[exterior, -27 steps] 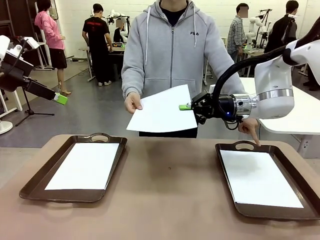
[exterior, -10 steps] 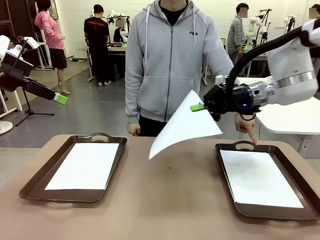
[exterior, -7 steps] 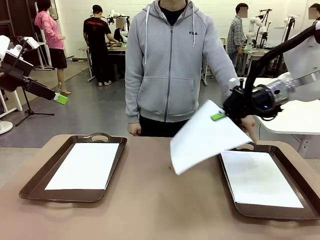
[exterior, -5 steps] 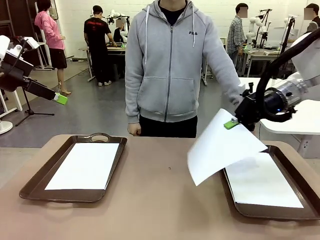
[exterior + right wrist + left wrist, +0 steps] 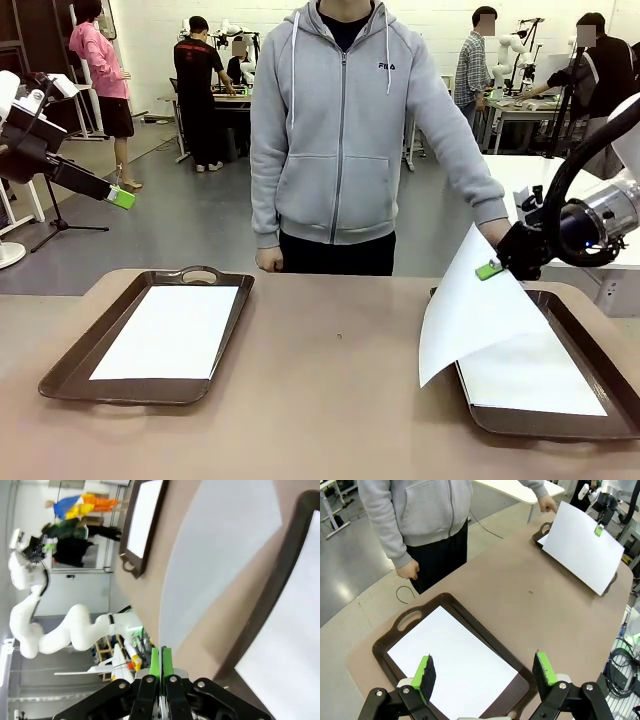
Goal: Sort the A4 documents.
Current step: Place the A4 Paper in the designated Handle tray.
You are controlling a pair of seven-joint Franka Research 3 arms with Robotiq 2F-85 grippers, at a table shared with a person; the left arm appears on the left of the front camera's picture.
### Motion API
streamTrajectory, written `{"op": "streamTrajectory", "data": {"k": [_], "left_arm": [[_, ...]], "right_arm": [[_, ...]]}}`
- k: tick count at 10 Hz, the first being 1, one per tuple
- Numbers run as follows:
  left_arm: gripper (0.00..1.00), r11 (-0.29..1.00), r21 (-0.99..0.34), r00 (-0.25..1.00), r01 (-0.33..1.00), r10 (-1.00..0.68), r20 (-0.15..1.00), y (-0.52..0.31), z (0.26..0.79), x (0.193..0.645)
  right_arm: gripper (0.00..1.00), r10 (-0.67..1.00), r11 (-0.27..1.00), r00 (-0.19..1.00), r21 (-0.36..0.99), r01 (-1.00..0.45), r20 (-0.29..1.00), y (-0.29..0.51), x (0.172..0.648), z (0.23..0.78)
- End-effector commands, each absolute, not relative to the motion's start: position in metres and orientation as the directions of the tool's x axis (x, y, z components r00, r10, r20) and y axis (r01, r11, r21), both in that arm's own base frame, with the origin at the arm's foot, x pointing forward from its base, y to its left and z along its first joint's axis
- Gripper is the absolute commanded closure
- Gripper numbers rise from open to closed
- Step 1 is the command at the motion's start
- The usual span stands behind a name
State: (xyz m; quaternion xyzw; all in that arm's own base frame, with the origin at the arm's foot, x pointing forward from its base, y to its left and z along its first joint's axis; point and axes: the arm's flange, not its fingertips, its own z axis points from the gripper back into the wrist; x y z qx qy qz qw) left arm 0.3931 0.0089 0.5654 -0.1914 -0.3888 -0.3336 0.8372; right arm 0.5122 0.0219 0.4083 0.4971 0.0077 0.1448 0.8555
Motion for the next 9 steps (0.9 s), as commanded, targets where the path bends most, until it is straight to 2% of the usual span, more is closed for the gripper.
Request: {"op": "streamTrajectory", "data": {"k": [1,6,9], "left_arm": [[0.0,0.71,-0.053,0.471,0.702,-0.407,0.783,0.009,0.564,0.393],[0.0,0.71,-0.053,0.471,0.702,-0.407,0.783,0.009,0.564,0.393],[0.0,0.71,-0.053,0.471,0.702,-0.407,0.783,0.009,0.564,0.393]], "right_arm": [[0.99,0.256,0.497,0.957,0.831,-0.249,0.133,0.025,0.514,0.388],[0.99,0.227,0.622,0.974,0.767,-0.16,0.02,-0.014,0.517,0.37],[0.99,0.144,0.657,0.989,0.751,-0.073,-0.03,-0.02,0.52,0.357]]}}
